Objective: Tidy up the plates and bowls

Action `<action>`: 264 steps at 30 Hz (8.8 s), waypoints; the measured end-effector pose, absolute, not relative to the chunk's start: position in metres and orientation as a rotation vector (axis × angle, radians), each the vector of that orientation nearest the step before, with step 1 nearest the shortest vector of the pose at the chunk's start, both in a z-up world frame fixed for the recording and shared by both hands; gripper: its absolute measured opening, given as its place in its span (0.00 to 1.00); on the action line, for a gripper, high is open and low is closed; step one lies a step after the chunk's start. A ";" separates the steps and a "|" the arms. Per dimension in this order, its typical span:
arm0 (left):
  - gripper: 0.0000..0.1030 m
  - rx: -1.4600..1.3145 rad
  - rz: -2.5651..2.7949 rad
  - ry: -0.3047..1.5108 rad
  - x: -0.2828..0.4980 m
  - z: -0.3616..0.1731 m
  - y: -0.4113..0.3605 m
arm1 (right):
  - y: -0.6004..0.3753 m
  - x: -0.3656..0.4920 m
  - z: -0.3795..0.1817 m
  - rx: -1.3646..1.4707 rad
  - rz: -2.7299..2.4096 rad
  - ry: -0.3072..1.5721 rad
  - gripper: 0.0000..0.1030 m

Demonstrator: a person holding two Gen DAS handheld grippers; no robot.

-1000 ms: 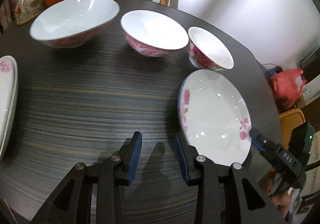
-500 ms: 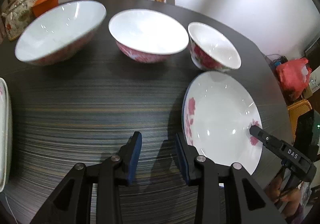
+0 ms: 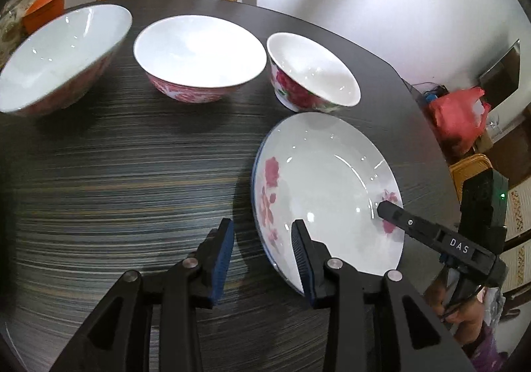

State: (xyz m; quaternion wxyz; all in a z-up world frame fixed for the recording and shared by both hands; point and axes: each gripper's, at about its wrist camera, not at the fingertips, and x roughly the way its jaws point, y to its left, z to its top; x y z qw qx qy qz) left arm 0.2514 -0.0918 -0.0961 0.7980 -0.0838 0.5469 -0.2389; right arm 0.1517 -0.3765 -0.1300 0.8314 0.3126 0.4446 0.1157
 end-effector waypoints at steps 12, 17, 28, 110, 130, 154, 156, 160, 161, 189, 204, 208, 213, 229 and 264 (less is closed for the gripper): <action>0.12 -0.091 -0.468 1.173 0.254 -0.104 -0.113 | -0.376 0.154 -0.129 0.644 0.258 0.950 0.11; 0.11 -0.133 -0.454 1.168 0.244 -0.103 -0.104 | -0.370 0.153 -0.125 0.584 0.244 0.946 0.11; 0.10 -0.149 -0.408 1.124 0.216 -0.091 -0.065 | -0.350 0.138 -0.125 0.538 0.280 0.961 0.11; 0.12 -0.360 0.107 0.991 0.195 -0.073 0.249 | -0.010 0.243 -0.078 0.193 0.626 1.133 0.12; 0.13 -0.335 0.166 0.888 0.188 -0.053 0.256 | 0.001 0.241 -0.076 0.144 0.622 1.125 0.16; 0.19 -0.276 0.124 0.907 0.193 -0.057 0.239 | -0.057 0.217 -0.087 0.174 0.514 1.029 0.24; 0.19 -0.262 0.120 0.907 0.192 -0.057 0.235 | -0.070 0.213 -0.094 0.129 0.460 1.013 0.26; 0.19 -0.219 0.107 0.911 0.190 -0.056 0.223 | -0.105 0.211 -0.106 0.159 0.386 1.022 0.26; 0.19 -0.202 0.101 0.907 0.189 -0.056 0.218 | -0.114 0.211 -0.108 0.186 0.370 1.024 0.26; 0.29 -0.161 -0.203 0.992 0.323 -0.024 0.114 | -0.160 0.247 -0.074 0.774 0.481 0.987 0.31; 0.34 -0.192 -0.264 1.102 0.418 -0.061 0.106 | -0.149 0.301 -0.088 0.936 0.391 1.048 0.32; 0.34 -0.158 -0.278 1.100 0.429 -0.067 0.099 | -0.147 0.310 -0.095 0.925 0.348 1.075 0.32; 0.34 -0.092 -0.289 1.101 0.441 -0.078 0.089 | -0.145 0.317 -0.103 0.924 0.333 1.087 0.32; 0.12 -0.129 -0.271 1.071 0.364 -0.055 0.088 | -0.141 0.294 -0.102 0.733 0.335 1.102 0.18; 0.21 -0.131 -0.352 1.043 0.204 -0.082 0.000 | -0.240 0.141 -0.105 0.628 0.295 1.064 0.17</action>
